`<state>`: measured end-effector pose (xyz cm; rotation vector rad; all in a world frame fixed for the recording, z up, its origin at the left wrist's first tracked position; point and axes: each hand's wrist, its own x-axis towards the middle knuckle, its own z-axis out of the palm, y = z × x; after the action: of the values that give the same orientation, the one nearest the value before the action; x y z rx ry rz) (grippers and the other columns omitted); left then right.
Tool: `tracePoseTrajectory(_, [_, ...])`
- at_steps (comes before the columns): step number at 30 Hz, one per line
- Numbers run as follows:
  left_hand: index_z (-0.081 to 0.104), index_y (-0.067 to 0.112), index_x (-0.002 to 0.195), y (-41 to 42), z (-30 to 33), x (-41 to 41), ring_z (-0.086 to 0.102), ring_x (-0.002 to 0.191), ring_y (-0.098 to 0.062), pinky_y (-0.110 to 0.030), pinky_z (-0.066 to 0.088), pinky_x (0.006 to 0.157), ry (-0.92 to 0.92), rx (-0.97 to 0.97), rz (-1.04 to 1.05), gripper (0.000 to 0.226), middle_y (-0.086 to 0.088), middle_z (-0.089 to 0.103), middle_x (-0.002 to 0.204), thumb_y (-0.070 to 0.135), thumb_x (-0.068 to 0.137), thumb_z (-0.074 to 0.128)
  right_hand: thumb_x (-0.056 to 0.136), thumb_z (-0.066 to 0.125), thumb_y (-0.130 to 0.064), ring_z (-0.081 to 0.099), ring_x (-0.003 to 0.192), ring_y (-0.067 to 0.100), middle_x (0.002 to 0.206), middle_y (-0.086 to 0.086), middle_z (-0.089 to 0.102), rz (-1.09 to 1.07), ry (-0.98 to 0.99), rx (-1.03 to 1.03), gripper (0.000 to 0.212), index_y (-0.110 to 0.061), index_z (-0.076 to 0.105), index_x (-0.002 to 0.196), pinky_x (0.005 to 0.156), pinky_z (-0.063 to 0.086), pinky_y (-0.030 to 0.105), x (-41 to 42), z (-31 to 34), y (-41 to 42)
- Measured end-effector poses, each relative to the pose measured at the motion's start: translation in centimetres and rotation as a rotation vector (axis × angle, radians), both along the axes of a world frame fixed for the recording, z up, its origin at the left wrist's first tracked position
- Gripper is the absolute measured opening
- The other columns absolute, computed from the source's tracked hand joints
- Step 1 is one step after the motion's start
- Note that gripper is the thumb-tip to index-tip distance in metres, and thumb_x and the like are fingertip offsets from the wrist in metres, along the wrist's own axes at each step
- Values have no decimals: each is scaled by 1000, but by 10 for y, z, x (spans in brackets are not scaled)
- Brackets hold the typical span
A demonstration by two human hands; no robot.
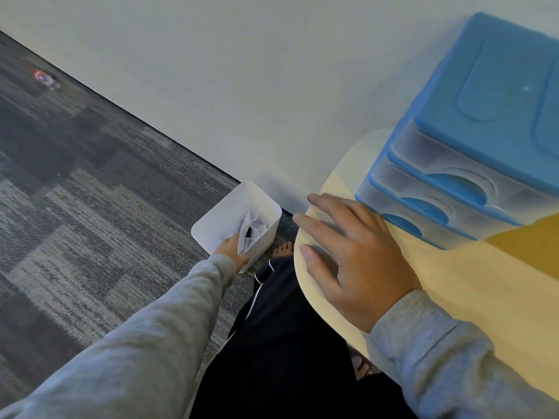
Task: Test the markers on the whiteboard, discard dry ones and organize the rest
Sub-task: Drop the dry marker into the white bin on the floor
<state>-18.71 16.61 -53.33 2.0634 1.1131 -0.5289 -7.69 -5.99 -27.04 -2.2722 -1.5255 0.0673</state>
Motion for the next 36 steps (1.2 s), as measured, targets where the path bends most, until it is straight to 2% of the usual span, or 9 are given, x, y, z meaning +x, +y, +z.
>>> tracePoseTrajectory(8, [32, 10, 151, -2, 16, 14, 42, 135, -34, -37, 33, 111, 10, 75, -25, 65, -17, 43, 147, 23, 94, 62, 91, 59, -31, 47, 131, 21, 141, 0, 55, 2, -5, 21, 34, -24, 66, 123, 105, 40, 42, 0, -5, 1])
tracePoseTrajectory(13, [45, 16, 145, 1, 45, 28, 51, 128, -32, -37, 39, 109, -103, 91, 48, 53, -13, 53, 140, 18, 94, 59, 91, 57, -32, 48, 128, 20, 139, -1, 56, -3, 6, 24, 36, -23, 67, 125, 104, 41, 42, 1, -5, 1])
tracePoseTrajectory(17, [60, 20, 132, -8, 77, 39, 60, 107, -23, -33, 49, 96, -307, 50, 233, 38, -4, 62, 128, 8, 97, 53, 92, 55, -35, 47, 129, 17, 141, -4, 55, -4, 33, 16, 38, -25, 67, 126, 107, 38, 39, 2, -7, 1])
tracePoseTrajectory(20, [68, 19, 120, -20, 108, 46, 62, 98, -20, -28, 48, 90, -449, 18, 350, 34, 0, 66, 119, 5, 96, 49, 93, 54, -36, 46, 131, 15, 144, -6, 54, -6, 68, 23, 38, -26, 67, 127, 110, 32, 29, 4, -8, -1])
tracePoseTrajectory(23, [70, 15, 115, -27, 152, 53, 61, 93, -15, -23, 45, 90, -580, 101, 307, 32, 2, 68, 112, 2, 94, 50, 94, 53, -34, 43, 136, 13, 149, -6, 50, -13, 135, 17, 40, -25, 64, 132, 113, 27, 24, 4, -3, -4])
tracePoseTrajectory(27, [71, 17, 109, -38, 218, 58, 66, 93, -15, -34, 54, 92, -857, 207, 288, 32, 5, 70, 107, -1, 93, 49, 97, 57, -30, 44, 137, 13, 149, -7, 51, -35, 236, 15, 39, -28, 61, 136, 116, 33, 29, 6, 10, -19])
tracePoseTrajectory(31, [68, 21, 101, -65, 292, 67, 64, 84, -10, -23, 53, 76, -1232, 363, 219, 31, 6, 70, 100, -2, 90, 50, 95, 56, -31, 60, 114, 17, 122, -4, 67, -36, 102, 175, 32, -22, 68, 124, 98, 50, 38, 15, 38, -53])
tracePoseTrajectory(33, [69, 15, 100, -82, 326, 74, 62, 81, -6, -17, 48, 71, -1386, 438, 128, 27, 5, 69, 98, -1, 89, 51, 95, 58, -31, 64, 99, 18, 105, -4, 70, -54, 51, 288, 27, -19, 72, 114, 87, 53, 39, 22, 59, -67])
tracePoseTrajectory(36, [69, 11, 101, -112, 369, 93, 62, 81, -11, -19, 48, 71, -1515, 472, -80, 23, 1, 68, 98, 0, 89, 52, 92, 60, -27, 65, 81, 21, 87, 0, 71, -120, -51, 431, 21, -14, 74, 100, 73, 54, 40, 35, 99, -93])
